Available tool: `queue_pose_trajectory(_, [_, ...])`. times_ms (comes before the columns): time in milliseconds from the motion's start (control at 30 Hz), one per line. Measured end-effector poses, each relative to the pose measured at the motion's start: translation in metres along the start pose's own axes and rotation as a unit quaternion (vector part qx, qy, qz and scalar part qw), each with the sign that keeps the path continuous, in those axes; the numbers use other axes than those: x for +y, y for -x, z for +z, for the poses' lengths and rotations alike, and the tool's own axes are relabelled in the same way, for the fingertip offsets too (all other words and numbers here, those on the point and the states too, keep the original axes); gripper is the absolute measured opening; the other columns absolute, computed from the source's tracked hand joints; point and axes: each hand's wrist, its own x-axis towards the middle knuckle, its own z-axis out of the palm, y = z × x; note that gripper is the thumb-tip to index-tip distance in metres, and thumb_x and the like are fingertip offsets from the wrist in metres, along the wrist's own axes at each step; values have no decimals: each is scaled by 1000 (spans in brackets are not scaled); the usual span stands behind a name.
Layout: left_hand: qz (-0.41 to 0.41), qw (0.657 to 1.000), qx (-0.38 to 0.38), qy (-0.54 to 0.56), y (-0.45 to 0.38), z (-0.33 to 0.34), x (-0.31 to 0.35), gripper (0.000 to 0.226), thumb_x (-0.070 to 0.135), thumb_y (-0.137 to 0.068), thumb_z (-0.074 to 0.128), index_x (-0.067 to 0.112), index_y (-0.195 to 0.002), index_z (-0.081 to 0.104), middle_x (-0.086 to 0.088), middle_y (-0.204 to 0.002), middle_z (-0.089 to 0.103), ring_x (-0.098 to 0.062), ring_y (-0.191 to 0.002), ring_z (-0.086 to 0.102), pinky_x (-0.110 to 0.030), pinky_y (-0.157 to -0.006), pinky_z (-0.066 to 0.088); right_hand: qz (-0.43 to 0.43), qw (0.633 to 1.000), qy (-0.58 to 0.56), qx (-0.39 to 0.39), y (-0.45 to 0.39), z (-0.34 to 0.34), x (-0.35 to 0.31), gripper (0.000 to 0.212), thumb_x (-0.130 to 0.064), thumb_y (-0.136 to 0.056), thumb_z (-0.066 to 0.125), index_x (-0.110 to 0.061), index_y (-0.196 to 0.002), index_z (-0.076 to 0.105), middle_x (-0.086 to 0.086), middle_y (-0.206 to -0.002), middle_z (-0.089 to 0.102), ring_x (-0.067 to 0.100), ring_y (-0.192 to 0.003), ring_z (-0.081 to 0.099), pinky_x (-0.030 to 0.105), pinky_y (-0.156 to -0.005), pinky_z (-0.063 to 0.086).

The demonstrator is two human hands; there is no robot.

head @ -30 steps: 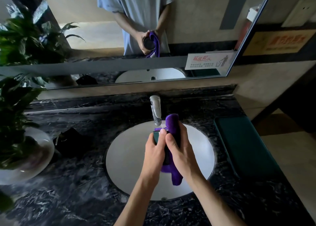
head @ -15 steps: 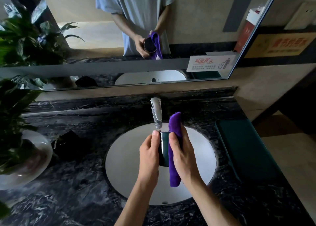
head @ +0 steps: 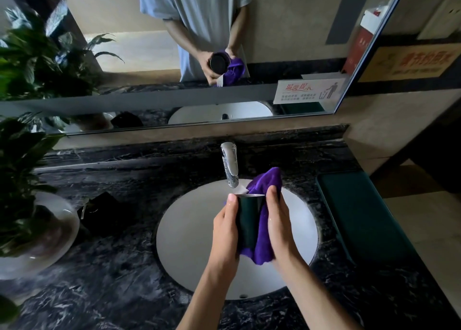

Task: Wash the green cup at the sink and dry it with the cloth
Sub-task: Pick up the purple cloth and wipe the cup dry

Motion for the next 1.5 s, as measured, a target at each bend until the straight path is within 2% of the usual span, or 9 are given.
queue_pose_trajectory(133, [15, 999, 35, -3, -5, -3, 3, 70, 71, -95, 47, 7, -92, 74, -10, -74, 66, -26, -68, 57, -36, -62, 49, -74, 993, 77, -53, 13, 7, 0, 30, -53, -95, 51, -56, -124, 59, -22, -118, 73, 2, -111, 69, 13, -86, 53])
queue_pose_trajectory(333, [-1, 999, 5, 50, -3, -1, 2, 61, 71, -94, 49, 13, -89, 70, -11, -82, 67, -23, -77, 64, -40, -73, 57, -191, 920, 340, -37, 16, 17, -2, 58, -65, -86, 49, -66, -142, 34, -26, -136, 41, -17, -113, 46, -5, -86, 35])
queue_pose_trajectory(467, [2, 1000, -19, 17, -4, -4, 2, 86, 85, -73, 69, 5, -102, 70, -13, -89, 72, -26, -83, 68, -41, -74, 58, -144, 968, 204, 6, 10, 18, -4, 27, -59, -91, 47, -67, -114, 57, -23, -119, 66, -7, -111, 62, 8, -89, 46])
queue_pose_trajectory(633, [19, 998, -3, 63, 0, -1, 5, 80, 75, -81, 70, 8, -125, 72, -27, -125, 73, -48, -120, 67, -61, -106, 52, 2, 999, -44, 20, 3, 8, -6, 52, -55, -99, 54, -12, -126, 68, 16, -122, 74, 35, -113, 70, 52, -99, 57])
queue_pose_trajectory(867, [77, 996, 45, -23, -9, -2, 8, 75, 64, -83, 56, -7, -106, 65, -35, -96, 63, -24, -81, 57, -41, -74, 47, 140, 968, -207, -18, 18, 15, 4, 59, -58, -96, 55, -13, -131, 70, 18, -127, 74, 32, -119, 71, 42, -93, 58])
queue_pose_trajectory(1000, [128, 987, -3, -96, -7, -1, 9, 49, 53, -76, 66, 20, -112, 71, 0, -100, 78, -10, -91, 71, -27, -81, 57, 145, 953, -264, 14, 12, 18, 2, 53, -47, -104, 50, -6, -129, 70, 19, -121, 76, 31, -111, 75, 35, -83, 62])
queue_pose_trajectory(1167, [172, 973, -33, -153, -5, -8, 8, 79, 70, -64, 85, 24, -123, 61, 14, -118, 73, -2, -106, 71, -14, -88, 52, 215, 912, -350, -6, 8, 16, 2, 63, -45, -109, 33, 3, -147, 52, 25, -146, 59, 43, -139, 50, 53, -122, 33])
queue_pose_trajectory(1333, [193, 970, 7, -150, -16, -14, 18, 65, 44, -66, 82, 20, -122, 58, 4, -111, 73, 5, -99, 69, -10, -84, 51, 207, 917, -340, -20, 10, 13, 10, 50, -47, -107, 37, -12, -107, 73, 27, -86, 69, 36, -52, 63, 39, -53, 52])
queue_pose_trajectory(1500, [187, 970, 53, -144, -17, -17, 15, 60, 47, -69, 76, 22, -122, 63, 6, -111, 75, 0, -99, 71, -11, -83, 51, 227, 915, -330, -54, 11, 12, 10, 78, -61, -105, 31, -1, -97, 80, 38, -86, 64, 49, -70, 62, 46, -65, 57])
